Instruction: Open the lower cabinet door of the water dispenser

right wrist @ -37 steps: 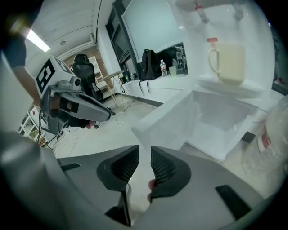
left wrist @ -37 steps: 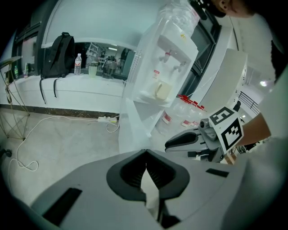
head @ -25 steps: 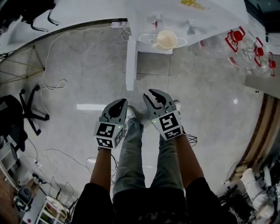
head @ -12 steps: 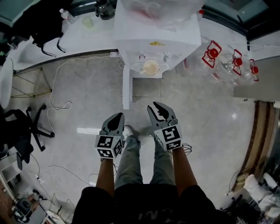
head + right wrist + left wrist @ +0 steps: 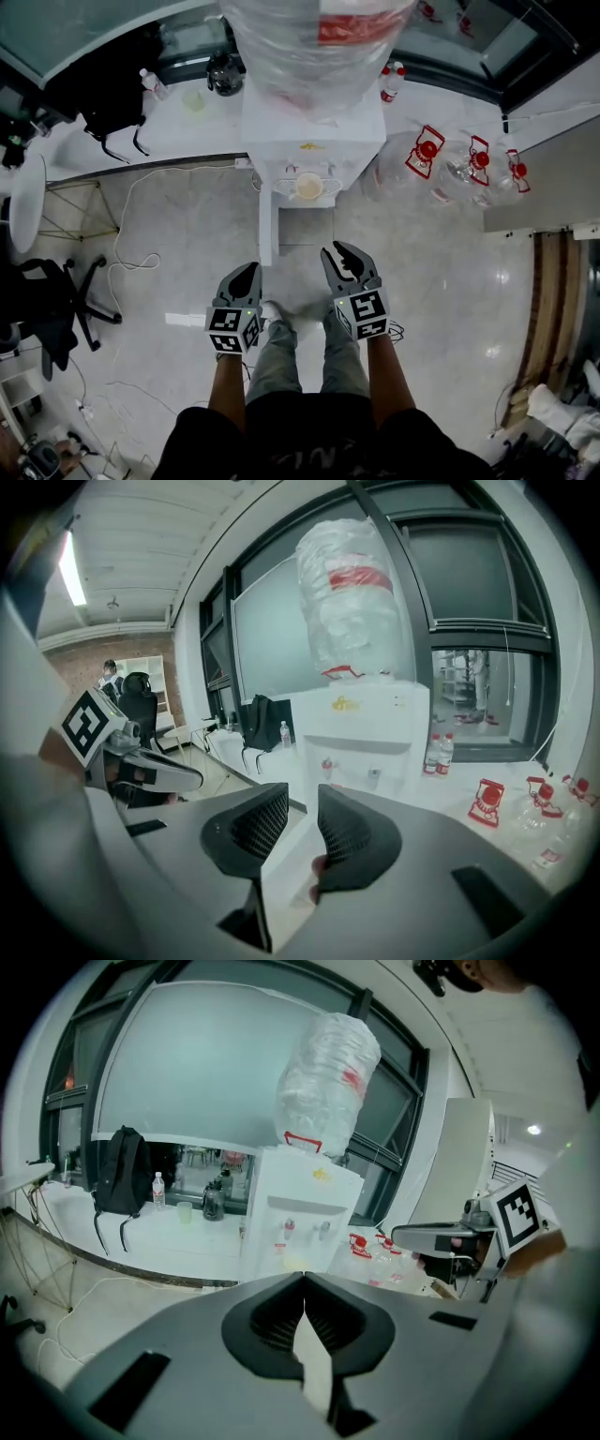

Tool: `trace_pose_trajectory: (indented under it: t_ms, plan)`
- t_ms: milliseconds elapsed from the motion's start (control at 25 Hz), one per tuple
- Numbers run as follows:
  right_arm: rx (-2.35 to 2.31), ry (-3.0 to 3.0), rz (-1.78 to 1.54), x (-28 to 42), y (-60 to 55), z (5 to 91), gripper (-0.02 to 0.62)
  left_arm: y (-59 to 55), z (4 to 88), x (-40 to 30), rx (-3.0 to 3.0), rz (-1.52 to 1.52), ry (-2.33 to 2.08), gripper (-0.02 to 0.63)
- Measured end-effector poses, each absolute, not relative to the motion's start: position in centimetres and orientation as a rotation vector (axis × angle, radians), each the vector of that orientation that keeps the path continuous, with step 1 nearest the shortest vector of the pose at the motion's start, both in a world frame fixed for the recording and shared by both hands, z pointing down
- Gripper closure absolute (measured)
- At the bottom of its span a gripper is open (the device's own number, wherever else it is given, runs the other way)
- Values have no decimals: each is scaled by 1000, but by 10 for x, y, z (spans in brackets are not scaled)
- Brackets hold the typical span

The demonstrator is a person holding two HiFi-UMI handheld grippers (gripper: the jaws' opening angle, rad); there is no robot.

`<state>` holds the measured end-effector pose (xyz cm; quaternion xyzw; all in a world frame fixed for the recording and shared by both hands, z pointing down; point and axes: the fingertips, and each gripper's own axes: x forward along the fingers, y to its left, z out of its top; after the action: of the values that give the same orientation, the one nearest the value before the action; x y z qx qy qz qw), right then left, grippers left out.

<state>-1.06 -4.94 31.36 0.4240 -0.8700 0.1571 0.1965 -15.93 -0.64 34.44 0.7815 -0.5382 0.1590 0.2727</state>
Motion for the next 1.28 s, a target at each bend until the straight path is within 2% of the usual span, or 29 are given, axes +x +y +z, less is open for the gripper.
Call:
trace_pose_trajectory:
  t_ms: [680,920,1120,1280]
  plan:
    - [1353,-2492,308,20,-56,187,501,-31,228,-159,2205,373,-1563,595]
    - [1489,-2519,311,48,-61,144,530,-40,191,-150,2276,366,-1572,595]
    - [1546,-2462,232,66,-63,124,580,-48,160,-147,2331,345,-1577,595]
    - [1570,-2454,220,73,-62,111,581,-52,141,-144,2370,334,-1578,595]
